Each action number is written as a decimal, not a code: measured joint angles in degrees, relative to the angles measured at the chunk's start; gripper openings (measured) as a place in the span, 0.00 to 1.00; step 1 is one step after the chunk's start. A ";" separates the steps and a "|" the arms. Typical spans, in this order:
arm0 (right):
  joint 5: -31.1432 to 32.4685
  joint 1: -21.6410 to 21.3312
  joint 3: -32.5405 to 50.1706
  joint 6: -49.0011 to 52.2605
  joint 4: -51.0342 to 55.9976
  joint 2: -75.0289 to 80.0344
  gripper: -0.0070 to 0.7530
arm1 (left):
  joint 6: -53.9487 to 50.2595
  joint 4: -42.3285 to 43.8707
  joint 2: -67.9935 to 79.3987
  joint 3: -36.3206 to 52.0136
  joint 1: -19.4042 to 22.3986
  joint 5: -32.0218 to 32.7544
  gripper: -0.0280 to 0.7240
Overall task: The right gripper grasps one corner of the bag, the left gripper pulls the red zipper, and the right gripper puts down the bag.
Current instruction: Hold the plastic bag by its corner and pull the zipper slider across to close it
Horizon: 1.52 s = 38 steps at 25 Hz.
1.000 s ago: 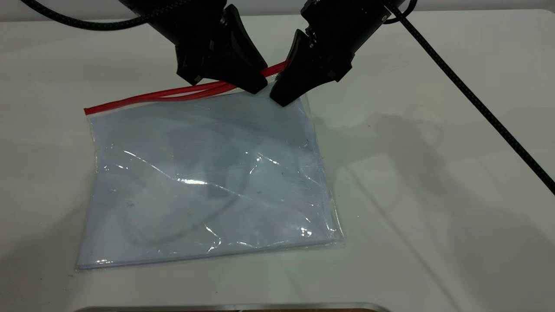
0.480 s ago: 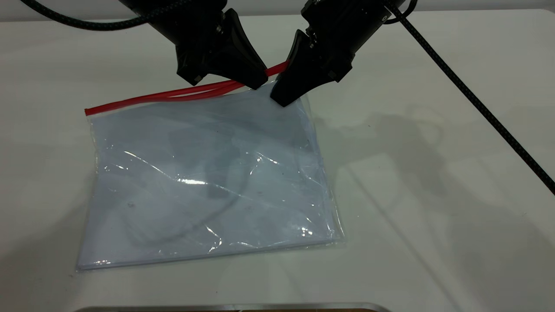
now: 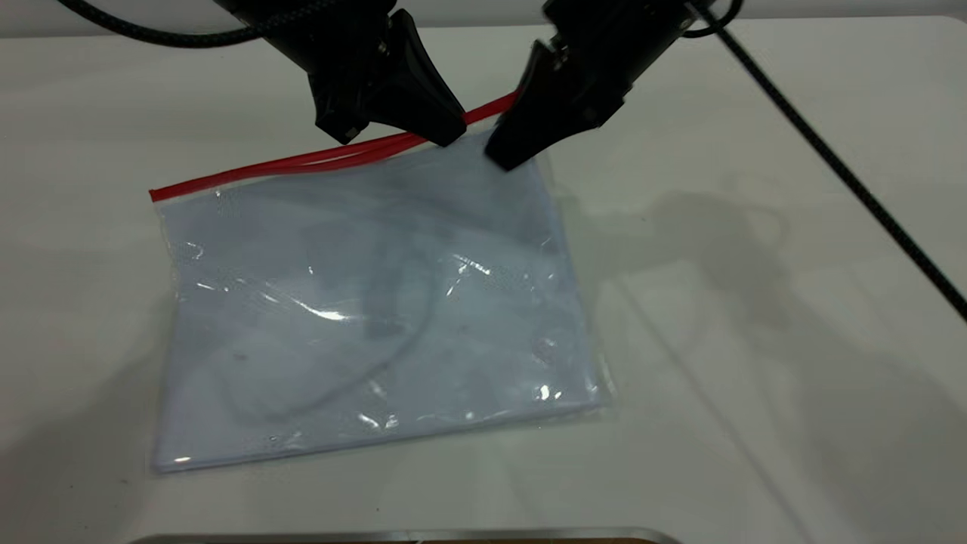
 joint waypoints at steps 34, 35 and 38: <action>-14.30 -14.03 0.05 14.63 -0.97 0.00 0.06 | -9.70 5.37 0.00 -0.31 13.77 -0.05 0.12; -14.30 -14.03 0.05 14.82 -0.97 0.00 0.06 | -9.70 5.51 0.00 -0.31 13.77 0.02 0.12; -14.36 -14.03 0.05 15.46 -0.97 0.00 0.11 | -10.01 5.83 0.00 -0.31 13.64 0.20 0.16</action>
